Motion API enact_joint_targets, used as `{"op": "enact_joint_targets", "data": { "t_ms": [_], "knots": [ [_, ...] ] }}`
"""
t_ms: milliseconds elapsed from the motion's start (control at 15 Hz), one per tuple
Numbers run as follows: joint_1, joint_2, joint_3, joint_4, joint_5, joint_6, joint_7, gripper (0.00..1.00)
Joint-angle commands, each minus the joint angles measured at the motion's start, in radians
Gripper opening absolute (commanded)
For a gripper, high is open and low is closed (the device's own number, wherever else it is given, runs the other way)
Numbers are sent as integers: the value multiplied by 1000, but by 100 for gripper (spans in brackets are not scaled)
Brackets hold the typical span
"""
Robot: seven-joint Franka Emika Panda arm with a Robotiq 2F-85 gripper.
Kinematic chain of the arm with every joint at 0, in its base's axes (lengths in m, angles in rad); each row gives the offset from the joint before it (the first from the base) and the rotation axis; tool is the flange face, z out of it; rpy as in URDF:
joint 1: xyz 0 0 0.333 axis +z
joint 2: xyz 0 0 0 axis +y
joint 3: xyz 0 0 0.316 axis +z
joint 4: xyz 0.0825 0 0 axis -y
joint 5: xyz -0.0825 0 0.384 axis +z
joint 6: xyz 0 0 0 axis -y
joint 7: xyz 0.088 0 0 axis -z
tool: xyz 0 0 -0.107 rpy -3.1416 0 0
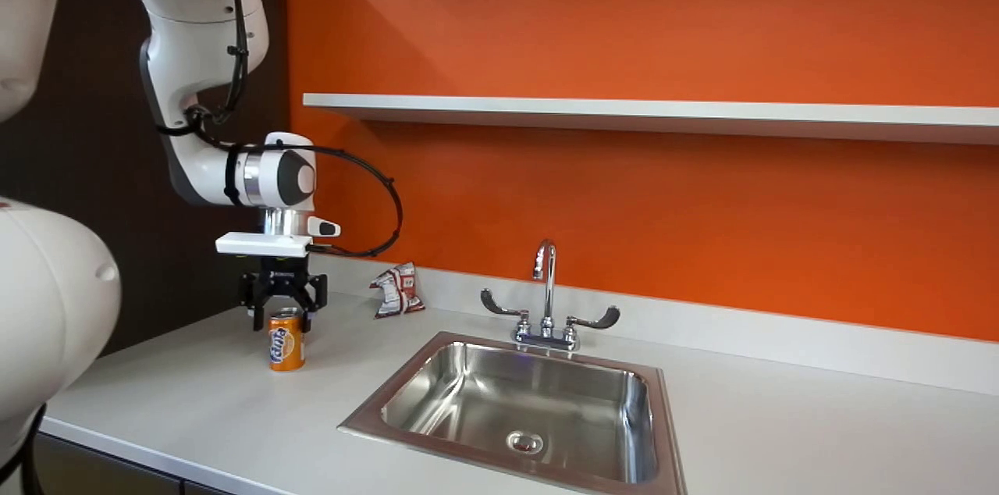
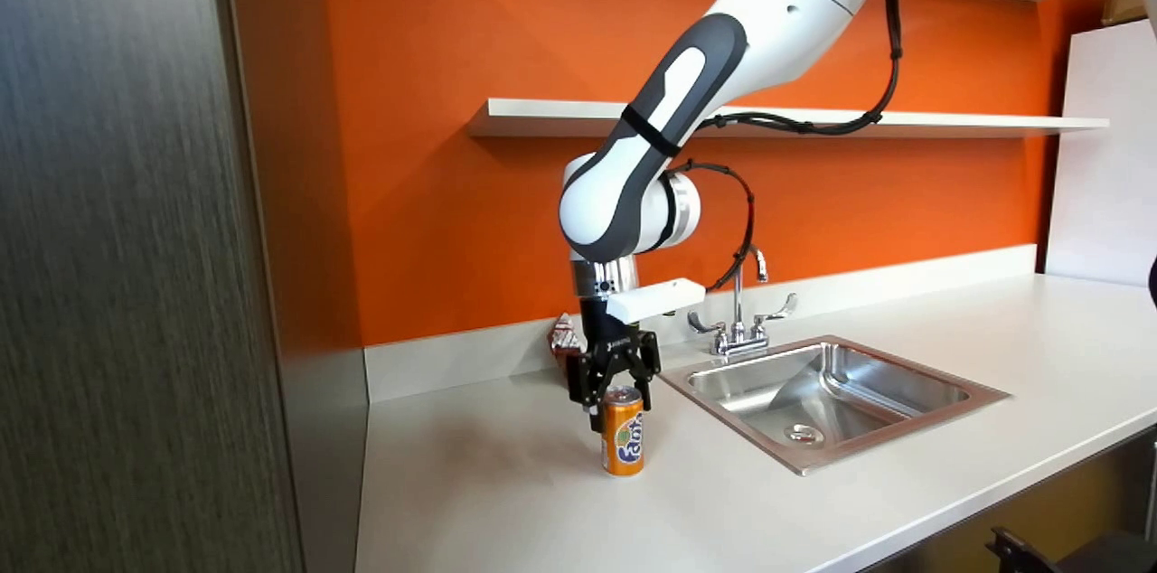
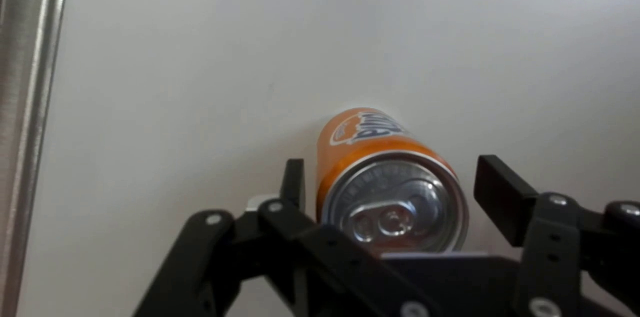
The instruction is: Put the orange can inside the sink.
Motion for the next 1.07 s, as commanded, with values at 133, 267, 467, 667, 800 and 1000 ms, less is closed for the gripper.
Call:
{"op": "enact_joint_targets", "data": {
  "t_ms": [133, 267, 467, 667, 800, 1000],
  "knots": [
    [-3, 18, -6, 31, -9, -17, -16, 42],
    [-3, 22, -7, 35, -8, -15, -16, 38],
    [-4, 25, -8, 38, -6, -15, -16, 38],
    [5, 7, -22, 38, -31, -27, 21, 38],
    [6, -11, -25, 34, -37, -41, 25, 38],
    [7, -49, -29, 18, -51, -45, 36, 38]
  ]
}}
